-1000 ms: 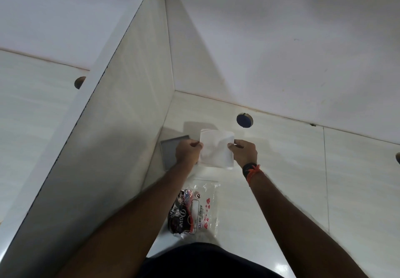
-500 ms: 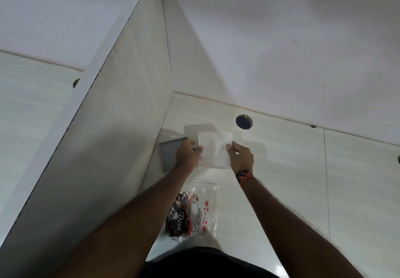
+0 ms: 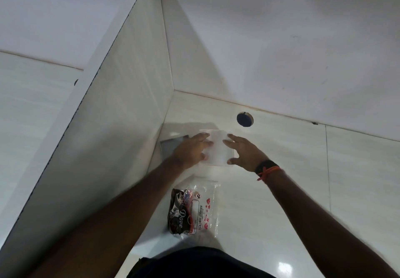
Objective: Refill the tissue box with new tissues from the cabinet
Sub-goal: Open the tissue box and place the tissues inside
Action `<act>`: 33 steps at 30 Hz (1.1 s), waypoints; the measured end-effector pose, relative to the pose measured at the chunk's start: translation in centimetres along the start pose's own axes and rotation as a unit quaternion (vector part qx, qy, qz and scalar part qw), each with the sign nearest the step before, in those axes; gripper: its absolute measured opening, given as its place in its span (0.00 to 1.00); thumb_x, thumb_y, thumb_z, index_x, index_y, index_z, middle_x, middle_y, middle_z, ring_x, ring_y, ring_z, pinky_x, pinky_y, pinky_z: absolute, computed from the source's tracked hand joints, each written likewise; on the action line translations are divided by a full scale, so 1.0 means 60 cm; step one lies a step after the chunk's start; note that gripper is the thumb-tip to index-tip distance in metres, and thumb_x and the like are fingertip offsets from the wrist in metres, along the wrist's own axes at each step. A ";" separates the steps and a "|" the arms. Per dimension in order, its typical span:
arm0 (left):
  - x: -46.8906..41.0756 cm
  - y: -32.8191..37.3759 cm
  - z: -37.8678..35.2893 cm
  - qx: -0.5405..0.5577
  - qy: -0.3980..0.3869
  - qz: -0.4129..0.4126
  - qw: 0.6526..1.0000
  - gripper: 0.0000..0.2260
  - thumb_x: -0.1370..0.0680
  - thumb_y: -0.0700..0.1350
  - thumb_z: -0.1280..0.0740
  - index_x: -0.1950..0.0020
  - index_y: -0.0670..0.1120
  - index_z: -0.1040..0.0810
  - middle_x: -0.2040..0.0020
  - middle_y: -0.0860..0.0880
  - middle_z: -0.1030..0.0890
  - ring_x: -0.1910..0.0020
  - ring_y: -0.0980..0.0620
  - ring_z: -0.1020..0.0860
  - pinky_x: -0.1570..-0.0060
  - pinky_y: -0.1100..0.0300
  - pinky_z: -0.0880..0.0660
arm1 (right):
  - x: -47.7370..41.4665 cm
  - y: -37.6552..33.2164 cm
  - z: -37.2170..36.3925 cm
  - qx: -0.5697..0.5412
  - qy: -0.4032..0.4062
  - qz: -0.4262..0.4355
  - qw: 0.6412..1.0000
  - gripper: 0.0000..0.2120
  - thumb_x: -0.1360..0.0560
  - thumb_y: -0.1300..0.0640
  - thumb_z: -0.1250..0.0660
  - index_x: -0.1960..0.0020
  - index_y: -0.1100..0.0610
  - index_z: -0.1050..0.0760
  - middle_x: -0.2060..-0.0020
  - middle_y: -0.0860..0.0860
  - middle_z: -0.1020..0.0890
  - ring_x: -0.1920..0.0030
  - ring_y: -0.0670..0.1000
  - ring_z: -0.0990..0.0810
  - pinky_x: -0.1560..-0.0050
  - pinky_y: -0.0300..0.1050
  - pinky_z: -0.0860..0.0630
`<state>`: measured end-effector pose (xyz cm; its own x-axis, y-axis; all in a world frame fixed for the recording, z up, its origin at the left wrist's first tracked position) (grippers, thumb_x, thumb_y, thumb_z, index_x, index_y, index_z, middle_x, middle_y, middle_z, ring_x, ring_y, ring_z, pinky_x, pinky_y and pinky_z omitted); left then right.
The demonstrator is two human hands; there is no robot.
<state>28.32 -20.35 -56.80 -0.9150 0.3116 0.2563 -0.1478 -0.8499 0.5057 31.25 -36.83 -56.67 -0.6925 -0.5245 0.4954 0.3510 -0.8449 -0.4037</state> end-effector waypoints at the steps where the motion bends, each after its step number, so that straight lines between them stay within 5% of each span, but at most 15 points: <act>1: -0.002 0.003 -0.002 -0.024 -0.008 -0.004 1.000 0.24 0.24 0.45 0.31 0.28 0.48 0.27 0.22 0.45 0.37 0.24 0.49 0.36 0.29 0.55 0.35 | -0.004 0.002 -0.003 0.018 -0.010 -0.002 1.000 0.37 0.26 0.54 0.27 0.21 0.52 0.39 0.19 0.53 0.44 0.22 0.56 0.41 0.24 0.51 0.39; 6: -0.007 0.025 -0.004 -0.163 0.004 -0.016 0.986 0.19 0.25 0.47 0.33 0.34 0.46 0.25 0.25 0.43 0.33 0.28 0.45 0.31 0.38 0.51 0.31 | -0.015 0.003 -0.010 0.076 -0.014 -0.020 0.997 0.38 0.25 0.55 0.28 0.21 0.48 0.42 0.19 0.48 0.46 0.27 0.57 0.32 0.34 0.56 0.26; 12: -0.014 0.018 -0.018 -0.211 -0.023 0.025 0.977 0.28 0.32 0.47 0.27 0.33 0.45 0.26 0.27 0.42 0.29 0.32 0.46 0.26 0.36 0.47 0.31 | -0.009 0.003 -0.008 0.097 -0.007 -0.040 0.995 0.37 0.24 0.53 0.30 0.21 0.44 0.43 0.19 0.42 0.49 0.36 0.58 0.22 0.43 0.54 0.22; 15: -0.019 0.021 -0.033 -0.229 -0.039 0.023 0.972 0.27 0.43 0.46 0.20 0.44 0.46 0.18 0.40 0.42 0.18 0.47 0.46 0.16 0.47 0.49 0.22 | -0.010 -0.004 -0.010 0.121 -0.007 -0.044 0.992 0.36 0.24 0.53 0.30 0.21 0.44 0.44 0.19 0.44 0.48 0.38 0.60 0.21 0.44 0.55 0.21; 18: -0.024 0.024 -0.045 -0.246 -0.003 0.012 0.969 0.24 0.42 0.44 0.21 0.47 0.46 0.17 0.47 0.44 0.17 0.50 0.46 0.16 0.53 0.52 0.22 | -0.013 -0.015 -0.011 0.166 -0.006 -0.045 0.985 0.36 0.23 0.53 0.30 0.21 0.47 0.44 0.19 0.48 0.46 0.43 0.62 0.19 0.49 0.54 0.20; 21: -0.035 0.027 -0.045 -0.249 -0.018 0.043 0.967 0.27 0.46 0.49 0.19 0.48 0.47 0.18 0.49 0.47 0.17 0.51 0.50 0.16 0.52 0.55 0.22 | -0.014 -0.021 -0.010 0.192 0.003 -0.051 0.980 0.36 0.24 0.55 0.29 0.22 0.52 0.44 0.25 0.53 0.32 0.48 0.63 0.17 0.54 0.52 0.21; 24: -0.044 0.023 -0.052 -0.246 -0.027 0.076 0.966 0.27 0.41 0.47 0.20 0.44 0.46 0.19 0.46 0.45 0.17 0.48 0.50 0.17 0.43 0.51 0.25 | -0.021 -0.016 -0.020 0.188 0.000 -0.073 0.980 0.34 0.23 0.57 0.32 0.22 0.53 0.44 0.43 0.57 0.18 0.51 0.61 0.17 0.55 0.52 0.20; 27: -0.041 0.022 -0.047 -0.257 -0.004 0.113 0.960 0.27 0.51 0.49 0.19 0.54 0.47 0.15 0.60 0.51 0.16 0.62 0.53 0.18 0.53 0.53 0.22 | -0.033 -0.008 -0.028 0.175 -0.008 -0.097 0.980 0.33 0.23 0.59 0.34 0.22 0.54 0.44 0.47 0.57 0.17 0.51 0.60 0.17 0.59 0.50 0.25; 30: -0.046 0.036 -0.046 -0.249 -0.001 0.113 0.962 0.24 0.49 0.50 0.19 0.55 0.47 0.15 0.60 0.50 0.17 0.62 0.52 0.19 0.53 0.54 0.25 | -0.044 -0.015 -0.030 0.201 -0.004 -0.094 0.975 0.33 0.23 0.58 0.33 0.23 0.59 0.44 0.42 0.57 0.19 0.50 0.60 0.17 0.58 0.50 0.27; 33: -0.052 0.042 -0.054 -0.301 -0.045 0.145 0.941 0.24 0.33 0.47 0.24 0.39 0.40 0.22 0.45 0.43 0.21 0.48 0.47 0.21 0.46 0.52 0.28 | -0.048 -0.016 -0.035 0.194 0.005 -0.096 0.976 0.32 0.23 0.55 0.32 0.24 0.59 0.42 0.39 0.56 0.22 0.50 0.59 0.18 0.57 0.49 0.27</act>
<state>29.56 -24.81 -59.01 -0.9183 0.0409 0.3937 -0.1071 -0.9832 -0.1478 31.58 -34.31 -59.33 -0.7747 -0.3530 0.5246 0.4253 -0.9049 0.0192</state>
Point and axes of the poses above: each hand's wrist, its own x-axis away from the middle knuckle, its own z-axis out of the back of the hand, y = z × x, the point moved 8 cm from there along -x, towards the middle knuckle
